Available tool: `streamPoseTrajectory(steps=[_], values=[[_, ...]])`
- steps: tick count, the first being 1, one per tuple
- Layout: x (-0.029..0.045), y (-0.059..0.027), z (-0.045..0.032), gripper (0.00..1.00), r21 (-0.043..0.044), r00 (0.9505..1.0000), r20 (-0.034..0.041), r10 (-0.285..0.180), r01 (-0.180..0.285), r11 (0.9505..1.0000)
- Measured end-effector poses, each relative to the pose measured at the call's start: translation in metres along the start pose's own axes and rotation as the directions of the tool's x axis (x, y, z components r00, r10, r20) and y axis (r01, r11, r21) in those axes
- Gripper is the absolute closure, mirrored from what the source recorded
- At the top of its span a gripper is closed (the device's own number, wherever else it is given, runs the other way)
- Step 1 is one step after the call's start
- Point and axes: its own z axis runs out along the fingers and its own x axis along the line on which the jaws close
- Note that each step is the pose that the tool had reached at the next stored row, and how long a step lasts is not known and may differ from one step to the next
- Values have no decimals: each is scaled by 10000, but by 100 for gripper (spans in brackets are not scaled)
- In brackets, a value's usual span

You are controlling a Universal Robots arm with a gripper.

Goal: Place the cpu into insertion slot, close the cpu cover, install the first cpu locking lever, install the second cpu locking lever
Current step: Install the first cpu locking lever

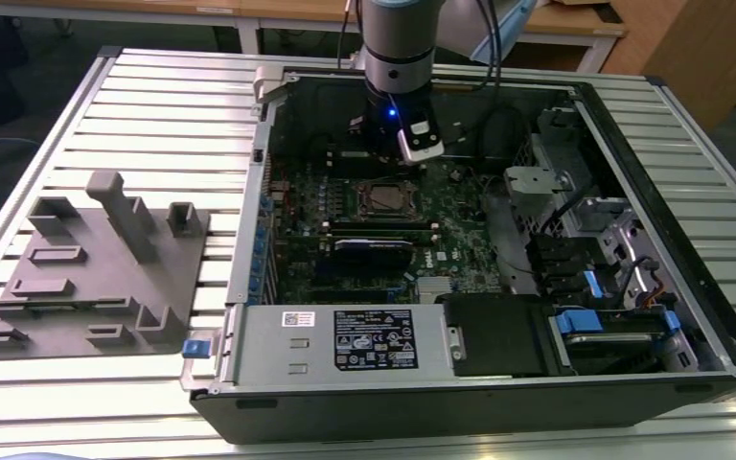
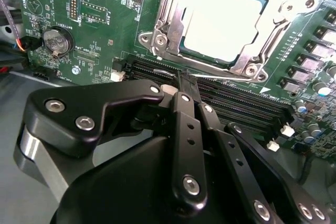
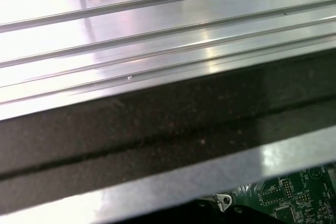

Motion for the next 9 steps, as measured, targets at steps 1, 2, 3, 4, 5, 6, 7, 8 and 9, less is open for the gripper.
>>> streamPoseTrajectory(steps=[1,2,3,4,5,6,7,8,9], values=[[0,-1,0,89,3,10000,9,30,-30,10000],[0,-1,0,89,4,10000,17,61,-61,10000],[0,-1,0,89,7,10000,20,85,-85,10000],[1,-1,1,89,8,9999,24,99,-100,10000],[2,-1,2,89,8,9999,30,113,-113,9999],[2,-2,4,89,6,9999,37,125,-125,9999],[3,-2,7,89,4,9999,48,138,-138,9999],[3,-3,9,89,3,9999,62,153,-153,9999],[4,-3,12,89,1,9998,83,172,-172,9999]])
